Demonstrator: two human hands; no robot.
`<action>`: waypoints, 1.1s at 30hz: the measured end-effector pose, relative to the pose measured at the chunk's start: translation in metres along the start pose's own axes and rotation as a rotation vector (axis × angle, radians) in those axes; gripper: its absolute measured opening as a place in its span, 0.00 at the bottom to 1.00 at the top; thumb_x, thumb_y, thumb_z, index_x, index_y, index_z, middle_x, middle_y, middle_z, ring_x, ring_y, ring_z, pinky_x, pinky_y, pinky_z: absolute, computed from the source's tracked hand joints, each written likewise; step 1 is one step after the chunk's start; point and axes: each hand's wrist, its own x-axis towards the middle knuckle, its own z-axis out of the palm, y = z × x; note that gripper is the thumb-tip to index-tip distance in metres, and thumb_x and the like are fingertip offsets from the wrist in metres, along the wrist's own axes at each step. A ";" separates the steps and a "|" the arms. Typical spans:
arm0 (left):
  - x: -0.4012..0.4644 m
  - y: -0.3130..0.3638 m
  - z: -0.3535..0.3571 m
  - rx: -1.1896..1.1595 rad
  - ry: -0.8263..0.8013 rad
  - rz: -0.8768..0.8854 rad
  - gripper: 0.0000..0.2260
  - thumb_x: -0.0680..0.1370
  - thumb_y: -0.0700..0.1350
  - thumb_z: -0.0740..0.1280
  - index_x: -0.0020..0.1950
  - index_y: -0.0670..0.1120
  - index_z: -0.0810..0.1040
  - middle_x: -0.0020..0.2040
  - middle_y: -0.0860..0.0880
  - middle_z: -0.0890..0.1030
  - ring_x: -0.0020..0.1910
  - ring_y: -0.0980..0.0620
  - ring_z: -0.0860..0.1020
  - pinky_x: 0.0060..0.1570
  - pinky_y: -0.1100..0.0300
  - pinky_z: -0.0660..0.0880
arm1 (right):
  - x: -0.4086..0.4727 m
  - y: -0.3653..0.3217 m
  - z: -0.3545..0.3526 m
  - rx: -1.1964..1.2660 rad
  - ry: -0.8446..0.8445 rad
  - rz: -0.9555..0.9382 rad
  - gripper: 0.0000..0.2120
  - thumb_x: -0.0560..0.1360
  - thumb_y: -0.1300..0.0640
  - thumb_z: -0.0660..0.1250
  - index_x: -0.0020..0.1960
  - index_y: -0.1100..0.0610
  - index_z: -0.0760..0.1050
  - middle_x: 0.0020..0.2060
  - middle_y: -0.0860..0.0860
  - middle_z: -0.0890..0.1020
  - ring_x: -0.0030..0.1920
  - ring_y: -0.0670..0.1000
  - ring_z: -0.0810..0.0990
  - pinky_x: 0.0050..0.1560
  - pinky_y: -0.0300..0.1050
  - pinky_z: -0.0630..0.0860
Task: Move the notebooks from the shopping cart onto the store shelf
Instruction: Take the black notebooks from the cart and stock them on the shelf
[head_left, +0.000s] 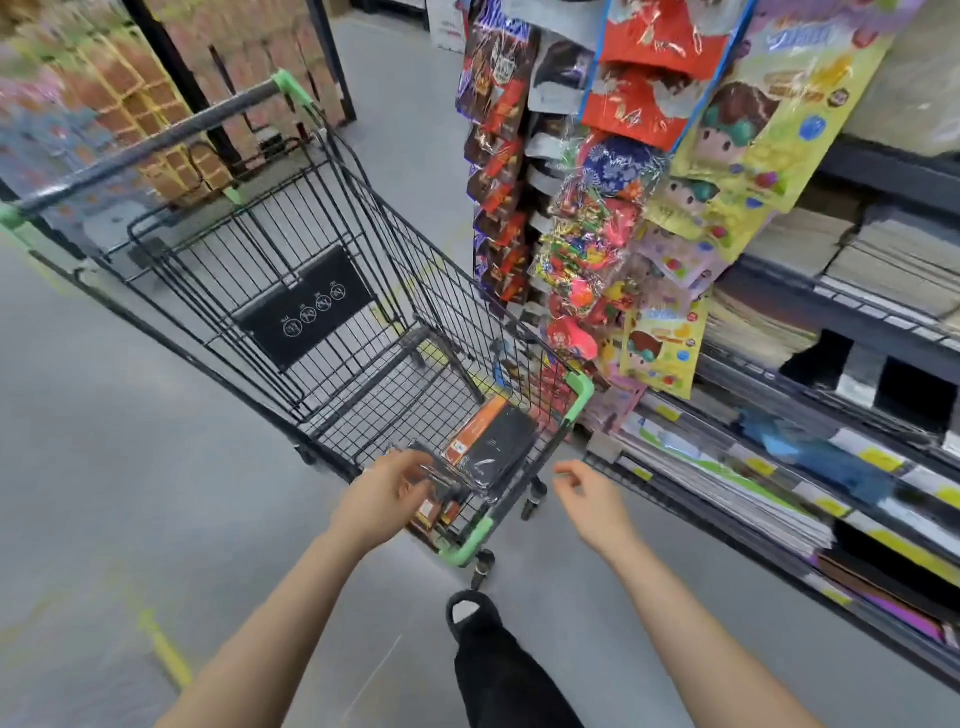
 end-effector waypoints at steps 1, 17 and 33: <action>0.010 -0.004 -0.007 0.003 -0.002 -0.009 0.13 0.76 0.47 0.62 0.60 0.52 0.75 0.49 0.55 0.79 0.48 0.54 0.77 0.50 0.54 0.76 | 0.010 -0.009 0.004 0.030 -0.003 0.003 0.07 0.77 0.58 0.59 0.52 0.51 0.74 0.36 0.47 0.76 0.32 0.49 0.73 0.35 0.43 0.70; 0.173 -0.094 -0.102 0.073 -0.210 0.039 0.13 0.77 0.51 0.63 0.62 0.56 0.72 0.51 0.58 0.77 0.41 0.59 0.78 0.44 0.58 0.77 | 0.106 -0.101 0.080 0.138 0.084 0.139 0.12 0.77 0.55 0.61 0.59 0.55 0.73 0.40 0.44 0.78 0.35 0.46 0.75 0.34 0.36 0.69; 0.317 -0.161 -0.043 0.137 -0.627 0.321 0.18 0.77 0.49 0.61 0.67 0.51 0.69 0.59 0.55 0.75 0.54 0.56 0.76 0.56 0.60 0.71 | 0.171 -0.075 0.190 0.174 0.417 0.703 0.23 0.72 0.51 0.69 0.64 0.57 0.71 0.59 0.54 0.78 0.54 0.53 0.78 0.53 0.42 0.73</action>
